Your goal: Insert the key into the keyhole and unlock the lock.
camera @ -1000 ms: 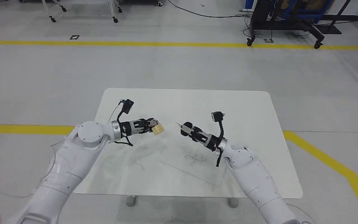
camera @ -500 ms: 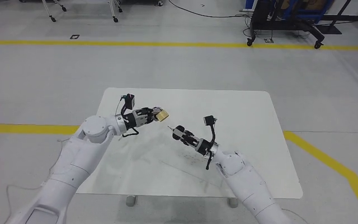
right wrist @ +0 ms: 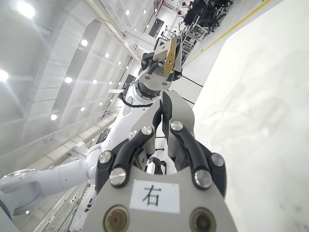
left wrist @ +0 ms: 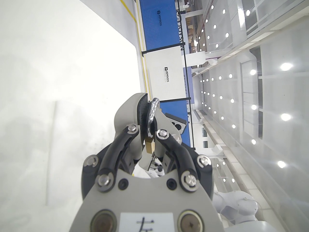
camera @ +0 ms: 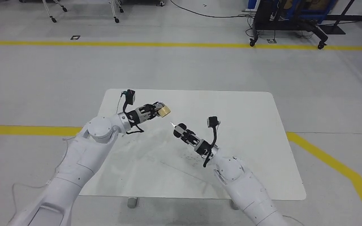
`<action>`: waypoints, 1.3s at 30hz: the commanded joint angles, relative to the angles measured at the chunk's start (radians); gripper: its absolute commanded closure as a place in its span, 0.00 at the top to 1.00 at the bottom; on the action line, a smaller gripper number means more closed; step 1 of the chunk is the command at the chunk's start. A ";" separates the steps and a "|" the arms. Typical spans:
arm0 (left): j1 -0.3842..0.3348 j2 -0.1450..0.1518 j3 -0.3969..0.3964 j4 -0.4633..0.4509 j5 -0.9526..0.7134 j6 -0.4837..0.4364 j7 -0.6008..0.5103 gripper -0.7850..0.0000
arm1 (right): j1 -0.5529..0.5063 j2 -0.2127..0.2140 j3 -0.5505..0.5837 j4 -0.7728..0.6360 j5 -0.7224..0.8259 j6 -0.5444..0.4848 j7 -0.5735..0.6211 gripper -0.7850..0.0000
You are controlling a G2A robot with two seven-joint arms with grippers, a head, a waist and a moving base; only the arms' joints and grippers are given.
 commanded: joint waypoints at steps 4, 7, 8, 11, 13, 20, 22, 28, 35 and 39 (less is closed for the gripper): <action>0.018 0.001 -0.008 -0.030 0.063 -0.006 0.035 0.00 | 0.013 -0.003 -0.006 0.013 0.002 0.001 -0.019 0.00; 0.029 0.001 -0.012 -0.045 0.080 0.000 0.040 0.00 | 0.027 -0.007 -0.014 0.031 -0.002 0.019 -0.039 0.00; 0.030 0.001 -0.014 -0.048 0.084 0.003 0.041 0.00 | 0.030 -0.009 -0.018 0.038 0.003 0.020 -0.041 0.00; 0.036 0.000 -0.020 -0.056 0.093 0.007 0.044 0.00 | 0.046 -0.013 -0.026 0.062 0.008 0.027 -0.048 0.00; 0.038 -0.001 -0.024 -0.058 0.099 0.010 0.041 0.00 | 0.056 -0.016 -0.029 0.077 0.014 0.025 -0.052 0.00; 0.045 -0.006 -0.025 -0.069 0.133 0.018 0.041 0.00 | 0.077 -0.022 -0.038 0.104 0.033 0.014 -0.053 0.00; 0.046 -0.007 -0.027 -0.070 0.138 0.019 0.040 0.00 | 0.079 -0.023 -0.042 0.106 0.028 0.016 -0.049 0.00; 0.046 -0.012 -0.034 -0.071 0.142 0.020 0.030 0.00 | 0.079 -0.026 -0.047 0.113 0.031 0.018 -0.049 0.00; 0.050 -0.018 -0.046 -0.063 0.126 0.021 0.030 0.00 | 0.065 -0.024 -0.040 0.092 0.015 0.004 -0.060 0.00; 0.051 -0.022 -0.047 -0.064 0.128 0.026 0.025 0.00 | 0.074 -0.028 -0.045 0.100 0.016 0.018 -0.071 0.00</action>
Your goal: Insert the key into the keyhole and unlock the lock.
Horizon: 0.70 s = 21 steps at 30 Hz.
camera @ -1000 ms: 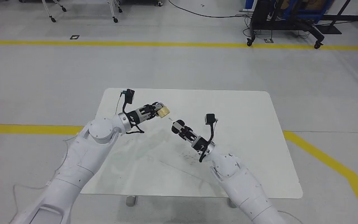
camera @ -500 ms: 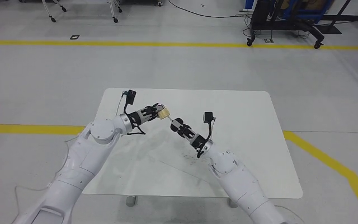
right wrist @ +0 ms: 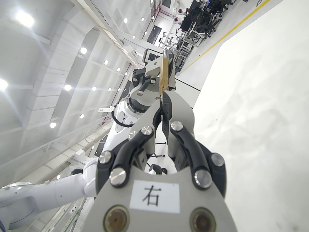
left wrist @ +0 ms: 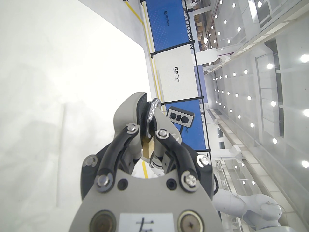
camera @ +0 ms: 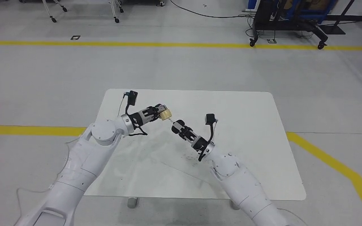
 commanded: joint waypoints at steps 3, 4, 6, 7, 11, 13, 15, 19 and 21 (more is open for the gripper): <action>0.001 -0.003 -0.003 0.001 0.003 -0.001 -0.005 0.00 | 0.007 -0.004 -0.005 0.006 0.001 0.008 -0.017 0.00; 0.001 -0.004 -0.003 0.001 0.004 -0.001 -0.007 0.00 | 0.007 -0.005 -0.007 0.007 0.001 0.007 -0.018 0.00; 0.002 -0.005 -0.004 -0.001 0.008 -0.002 -0.007 0.00 | 0.008 -0.007 -0.011 0.008 0.001 0.007 -0.019 0.00; 0.003 -0.006 -0.004 -0.001 0.009 -0.001 -0.007 0.00 | 0.008 -0.007 -0.014 0.008 -0.001 0.007 -0.019 0.00; 0.004 -0.009 -0.007 -0.001 0.009 0.006 -0.009 0.00 | 0.009 -0.010 -0.023 0.010 0.003 0.005 -0.010 0.00; 0.004 -0.011 -0.009 0.000 0.007 0.008 -0.010 0.00 | 0.010 -0.011 -0.024 0.012 0.000 0.005 -0.013 0.00; 0.004 -0.012 -0.011 0.000 0.009 0.009 -0.011 0.00 | 0.011 -0.012 -0.024 0.013 -0.011 0.009 -0.026 0.00; 0.008 -0.015 -0.013 0.001 0.008 0.012 -0.016 0.00 | 0.008 -0.015 -0.026 0.002 -0.043 0.018 -0.064 0.00; 0.008 -0.018 -0.011 0.003 0.006 0.019 -0.020 0.00 | 0.011 -0.015 -0.025 0.000 -0.051 0.028 -0.070 0.00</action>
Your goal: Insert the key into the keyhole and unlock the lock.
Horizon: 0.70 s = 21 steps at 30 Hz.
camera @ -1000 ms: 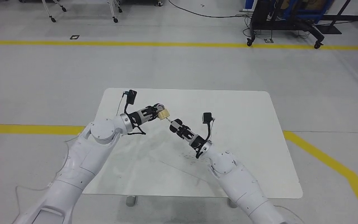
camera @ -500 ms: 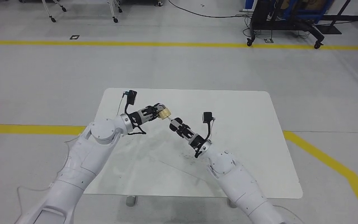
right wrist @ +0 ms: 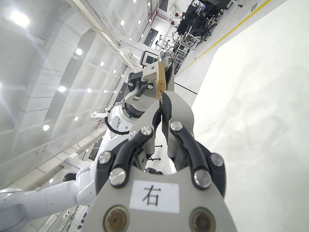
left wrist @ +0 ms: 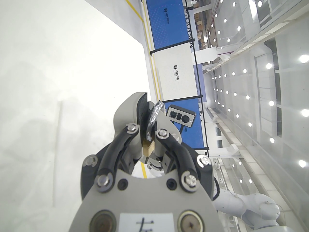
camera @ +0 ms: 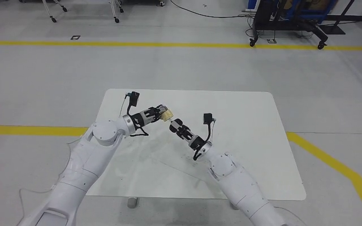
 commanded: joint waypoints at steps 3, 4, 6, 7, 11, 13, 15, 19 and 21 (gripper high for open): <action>0.000 -0.004 0.003 0.000 0.007 0.005 0.003 0.00 | 0.002 -0.001 0.000 -0.005 -0.057 0.033 -0.047 0.00; 0.001 -0.005 0.003 0.000 0.007 0.004 0.002 0.00 | 0.001 -0.002 -0.002 -0.009 -0.069 0.038 -0.057 0.00; 0.000 -0.006 0.002 0.001 0.010 0.005 0.000 0.00 | -0.002 -0.004 -0.004 -0.012 -0.066 0.039 -0.062 0.00; 0.001 -0.007 0.001 0.001 0.010 0.003 -0.002 0.00 | -0.002 -0.004 -0.003 -0.013 -0.068 0.039 -0.065 0.00; 0.003 -0.009 -0.002 0.001 0.007 -0.001 -0.019 0.00 | -0.003 -0.005 0.001 -0.018 -0.064 0.033 -0.065 0.00; 0.003 -0.011 -0.007 0.009 -0.032 0.010 -0.046 0.00 | -0.010 -0.006 -0.001 -0.025 -0.016 0.009 -0.036 1.00; -0.003 -0.014 -0.018 0.029 -0.096 0.031 -0.092 0.00 | -0.013 -0.007 -0.002 -0.028 0.006 0.000 -0.024 1.00; -0.022 -0.018 -0.034 0.074 -0.168 0.046 -0.146 0.00 | -0.013 -0.007 -0.002 -0.028 0.006 0.000 -0.024 1.00; -0.027 -0.021 -0.035 0.086 -0.180 0.046 -0.153 0.00 | -0.013 -0.007 -0.002 -0.028 0.006 0.000 -0.024 1.00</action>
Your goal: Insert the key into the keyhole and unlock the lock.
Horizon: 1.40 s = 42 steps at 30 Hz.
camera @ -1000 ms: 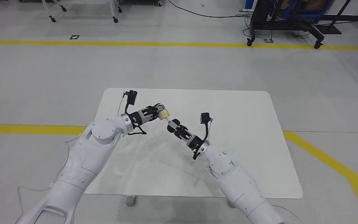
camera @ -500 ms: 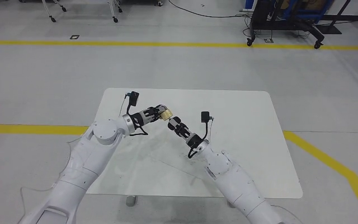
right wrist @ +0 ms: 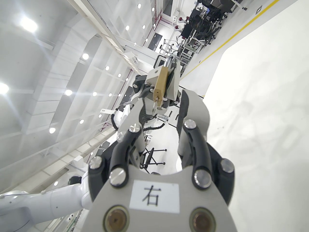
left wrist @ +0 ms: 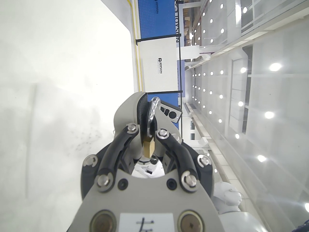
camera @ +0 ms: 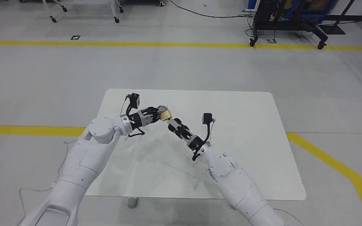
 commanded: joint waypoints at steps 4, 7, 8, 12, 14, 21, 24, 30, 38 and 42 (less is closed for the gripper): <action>-0.008 -0.008 -0.001 0.027 -0.048 0.010 -0.033 0.00 | 0.000 0.000 0.000 0.000 0.001 0.000 0.000 1.00; -0.017 -0.013 0.000 0.051 -0.090 0.029 -0.069 0.00 | -0.009 -0.001 -0.007 -0.013 0.031 0.000 0.024 1.00; -0.020 -0.016 0.000 0.060 -0.113 0.039 -0.088 0.00 | -0.016 -0.002 -0.010 -0.025 0.087 -0.010 0.068 1.00; -0.038 -0.025 -0.001 0.107 -0.197 0.074 -0.174 0.00 | -0.013 0.006 0.007 -0.025 0.501 0.022 0.458 0.78; -0.048 -0.029 0.001 0.129 -0.220 0.079 -0.209 0.00 | -0.004 0.012 0.028 -0.008 0.601 0.046 0.581 0.49; -0.076 -0.045 0.016 0.187 -0.265 0.088 -0.286 0.00 | 0.017 0.015 0.052 0.028 0.752 0.102 0.724 0.28; -0.087 -0.050 0.022 0.205 -0.262 0.083 -0.301 0.00 | 0.037 0.011 0.039 0.055 0.768 0.138 0.739 0.21; -0.100 -0.057 0.028 0.226 -0.252 0.070 -0.317 0.00 | 0.081 -0.004 0.010 0.118 0.811 0.162 0.742 0.09; -0.106 -0.062 0.025 0.235 -0.241 0.058 -0.331 0.00 | 0.106 -0.014 0.011 0.162 0.855 0.146 0.765 0.15; -0.108 -0.064 0.025 0.239 -0.235 0.058 -0.332 0.00 | 0.108 -0.014 0.014 0.165 0.858 0.147 0.783 0.27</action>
